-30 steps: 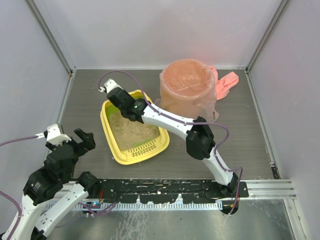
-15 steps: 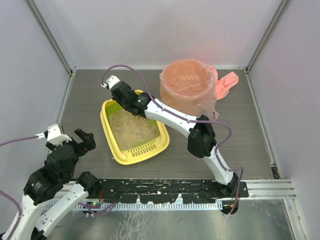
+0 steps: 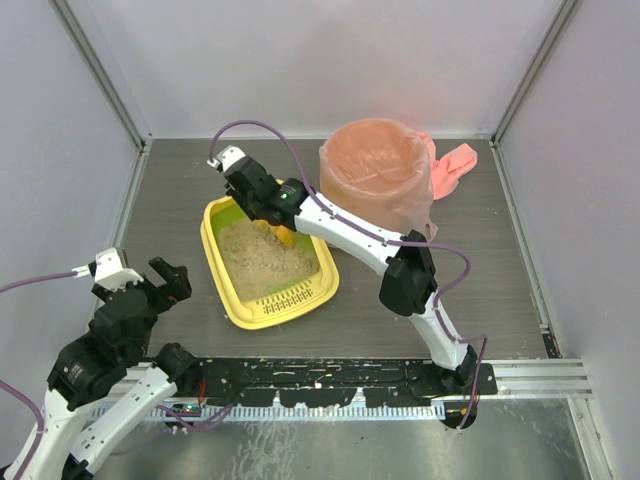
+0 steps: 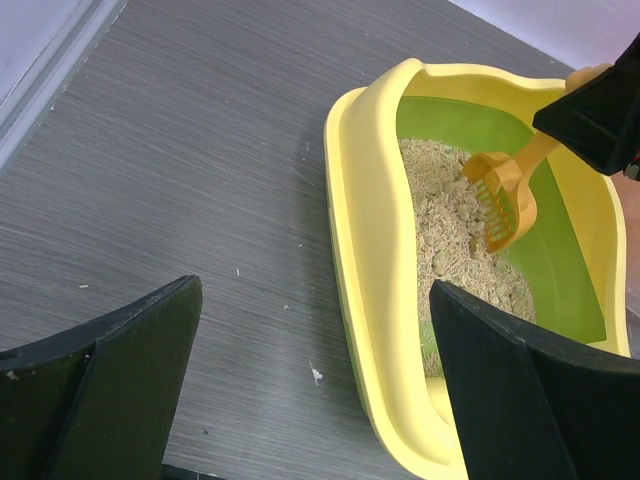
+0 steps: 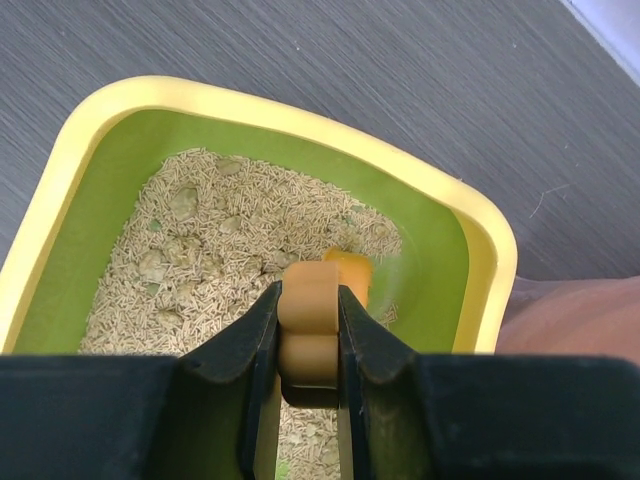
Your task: Clean the litter box
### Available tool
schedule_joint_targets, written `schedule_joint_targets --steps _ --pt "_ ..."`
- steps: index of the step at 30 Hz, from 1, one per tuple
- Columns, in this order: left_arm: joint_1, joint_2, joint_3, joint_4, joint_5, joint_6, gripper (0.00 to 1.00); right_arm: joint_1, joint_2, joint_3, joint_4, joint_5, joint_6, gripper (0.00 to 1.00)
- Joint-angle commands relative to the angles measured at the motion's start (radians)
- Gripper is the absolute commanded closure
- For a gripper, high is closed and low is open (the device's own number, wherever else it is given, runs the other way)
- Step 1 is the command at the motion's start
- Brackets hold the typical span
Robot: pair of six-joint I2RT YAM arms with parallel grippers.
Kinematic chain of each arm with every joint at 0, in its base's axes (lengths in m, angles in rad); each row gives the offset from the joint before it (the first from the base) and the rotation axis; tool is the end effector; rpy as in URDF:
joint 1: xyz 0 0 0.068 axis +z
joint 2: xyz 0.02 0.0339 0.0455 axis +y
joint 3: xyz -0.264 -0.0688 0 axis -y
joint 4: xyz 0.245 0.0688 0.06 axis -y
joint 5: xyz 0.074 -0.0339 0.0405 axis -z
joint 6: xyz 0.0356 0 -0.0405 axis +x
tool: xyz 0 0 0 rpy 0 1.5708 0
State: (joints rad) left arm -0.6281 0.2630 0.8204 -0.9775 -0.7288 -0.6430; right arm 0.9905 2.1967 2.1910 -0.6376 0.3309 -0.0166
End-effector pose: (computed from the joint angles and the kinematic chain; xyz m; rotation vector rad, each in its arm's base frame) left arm 0.0407 -0.0002 0.3216 -0.4656 1.8239 -0.1426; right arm 0.2872 0.4169 0.3215 -0.8894 1.9905 0.1878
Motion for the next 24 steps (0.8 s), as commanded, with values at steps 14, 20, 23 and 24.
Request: schedule_joint_targets --steps 14,20,23,24 --pt "0.004 0.006 0.0 0.053 -0.009 -0.009 0.02 -0.113 -0.193 -0.097 0.025 -0.264 0.343 0.99" --pt "0.004 0.003 -0.001 0.054 -0.009 -0.009 0.02 -0.126 -0.255 -0.215 0.094 -0.285 0.402 0.99" --pt "0.004 0.006 -0.001 0.055 -0.006 -0.009 0.02 -0.127 -0.297 -0.288 0.137 -0.283 0.427 0.99" --pt "0.004 0.008 -0.001 0.054 -0.005 -0.008 0.02 -0.127 -0.311 -0.311 0.148 -0.279 0.435 1.0"
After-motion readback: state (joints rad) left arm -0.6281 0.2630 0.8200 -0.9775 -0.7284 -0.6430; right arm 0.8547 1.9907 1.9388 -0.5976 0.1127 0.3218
